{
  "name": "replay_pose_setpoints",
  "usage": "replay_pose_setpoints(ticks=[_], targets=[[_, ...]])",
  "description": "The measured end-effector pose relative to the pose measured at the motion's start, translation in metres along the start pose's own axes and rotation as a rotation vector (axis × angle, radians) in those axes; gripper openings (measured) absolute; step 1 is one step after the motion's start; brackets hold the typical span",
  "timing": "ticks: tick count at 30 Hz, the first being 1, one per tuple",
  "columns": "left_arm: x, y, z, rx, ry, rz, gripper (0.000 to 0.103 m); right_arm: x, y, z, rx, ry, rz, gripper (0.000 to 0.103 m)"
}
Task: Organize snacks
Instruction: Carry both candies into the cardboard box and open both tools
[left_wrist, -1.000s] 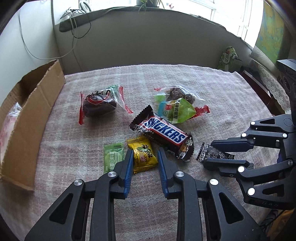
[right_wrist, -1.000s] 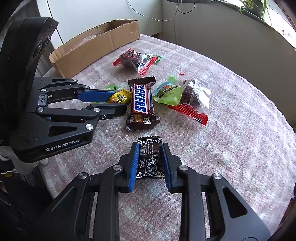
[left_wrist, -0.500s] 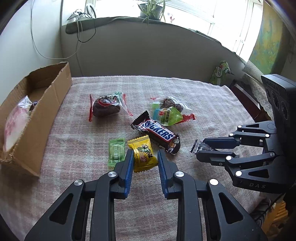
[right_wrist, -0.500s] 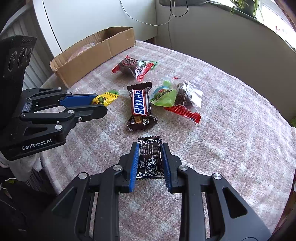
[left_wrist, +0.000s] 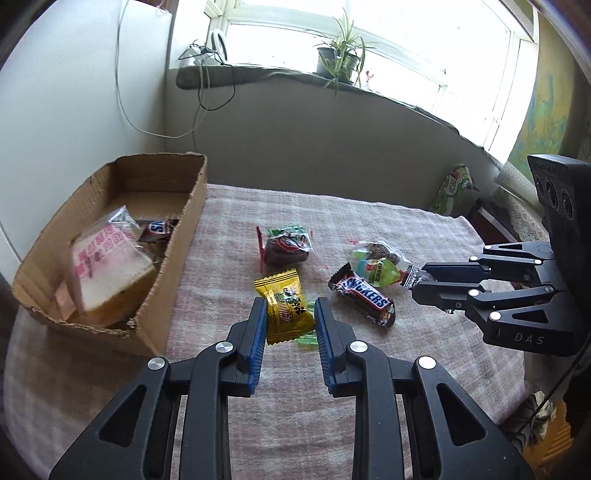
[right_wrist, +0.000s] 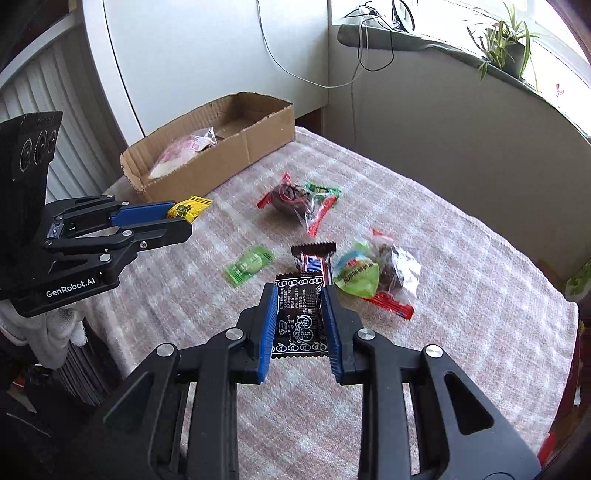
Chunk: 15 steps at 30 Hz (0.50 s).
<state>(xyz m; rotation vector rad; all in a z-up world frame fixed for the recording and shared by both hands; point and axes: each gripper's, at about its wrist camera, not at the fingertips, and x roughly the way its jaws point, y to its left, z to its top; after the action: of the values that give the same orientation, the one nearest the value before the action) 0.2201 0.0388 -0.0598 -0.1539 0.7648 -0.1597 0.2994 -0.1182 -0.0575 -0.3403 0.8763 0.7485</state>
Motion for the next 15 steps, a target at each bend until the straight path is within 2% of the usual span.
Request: replay_pose_setpoints(ticks=[15], targets=[[-0.030, 0.099, 0.011, -0.122, -0.082, 0.120, 0.024, 0.037, 0.047, 0.098, -0.058, -0.042, 0.048, 0.025]])
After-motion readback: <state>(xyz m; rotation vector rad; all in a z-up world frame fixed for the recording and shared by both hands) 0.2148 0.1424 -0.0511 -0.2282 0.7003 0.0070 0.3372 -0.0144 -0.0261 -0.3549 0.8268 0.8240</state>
